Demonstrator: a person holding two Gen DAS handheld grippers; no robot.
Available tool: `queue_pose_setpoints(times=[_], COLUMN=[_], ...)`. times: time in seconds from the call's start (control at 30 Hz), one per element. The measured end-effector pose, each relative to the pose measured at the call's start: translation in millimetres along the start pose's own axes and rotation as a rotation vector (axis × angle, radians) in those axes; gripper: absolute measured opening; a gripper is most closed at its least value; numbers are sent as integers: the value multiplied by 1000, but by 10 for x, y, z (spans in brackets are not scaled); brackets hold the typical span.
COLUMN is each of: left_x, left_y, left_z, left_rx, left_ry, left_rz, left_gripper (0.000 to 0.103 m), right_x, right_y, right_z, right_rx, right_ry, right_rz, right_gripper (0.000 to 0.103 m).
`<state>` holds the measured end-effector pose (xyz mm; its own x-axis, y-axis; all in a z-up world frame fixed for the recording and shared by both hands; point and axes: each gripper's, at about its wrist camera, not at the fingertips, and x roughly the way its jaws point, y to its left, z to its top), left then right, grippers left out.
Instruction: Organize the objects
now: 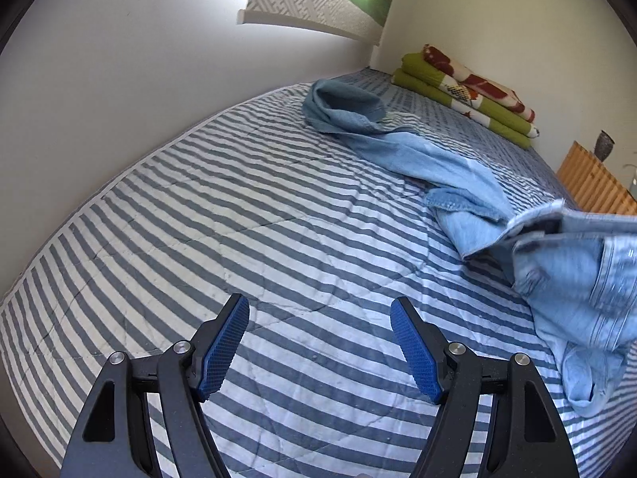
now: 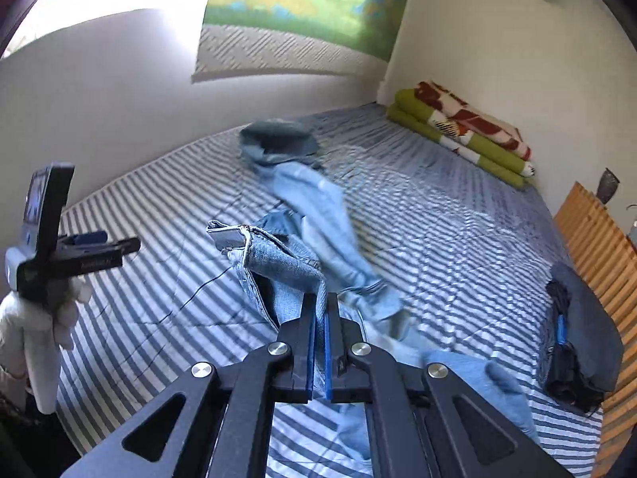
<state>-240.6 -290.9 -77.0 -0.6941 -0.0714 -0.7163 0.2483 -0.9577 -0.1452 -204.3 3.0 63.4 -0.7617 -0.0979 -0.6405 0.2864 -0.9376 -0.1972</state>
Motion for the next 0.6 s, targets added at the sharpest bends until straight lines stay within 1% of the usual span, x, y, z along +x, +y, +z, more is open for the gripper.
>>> queue_pose_setpoints(times=[0.13,0.27,0.33,0.37,0.43,0.5,0.57,0.6], left_x=[-28,-95,-140,-173,-280,-451,-599,-653], left_y=[-360,-840,-1096,-1232,-1506,-1786,-2052,-2164], left_z=[-65,-212,-276,-317,-428,-601,-809,-930], left_rx=[96,216,248,261,300,360,417,433], left_ry=[-18,-43,-51,-52,-48,-71,-108,-131], left_rz=[-67,-124,-170,-205,-275,-325,-339,-333], left_gripper=[77,77,77,77,80,83,95,97], right_x=[-257,-623,-800,-873,-1030,-1141,-1221,-1251], right_y=[-383,-691,-807,-832,-881,-907,-941,-959], right_z=[113,147,132,128,122,101,88,82], right_rx=[85,143,156,155,151,153,148,153], right_ry=[-25,-52,-63,-66,-62,-58,-61,-63], right_rz=[-49,-98,-109,-116,-120,-119,-133,-132], right_gripper=[2,2,2,2,2,2,2,2])
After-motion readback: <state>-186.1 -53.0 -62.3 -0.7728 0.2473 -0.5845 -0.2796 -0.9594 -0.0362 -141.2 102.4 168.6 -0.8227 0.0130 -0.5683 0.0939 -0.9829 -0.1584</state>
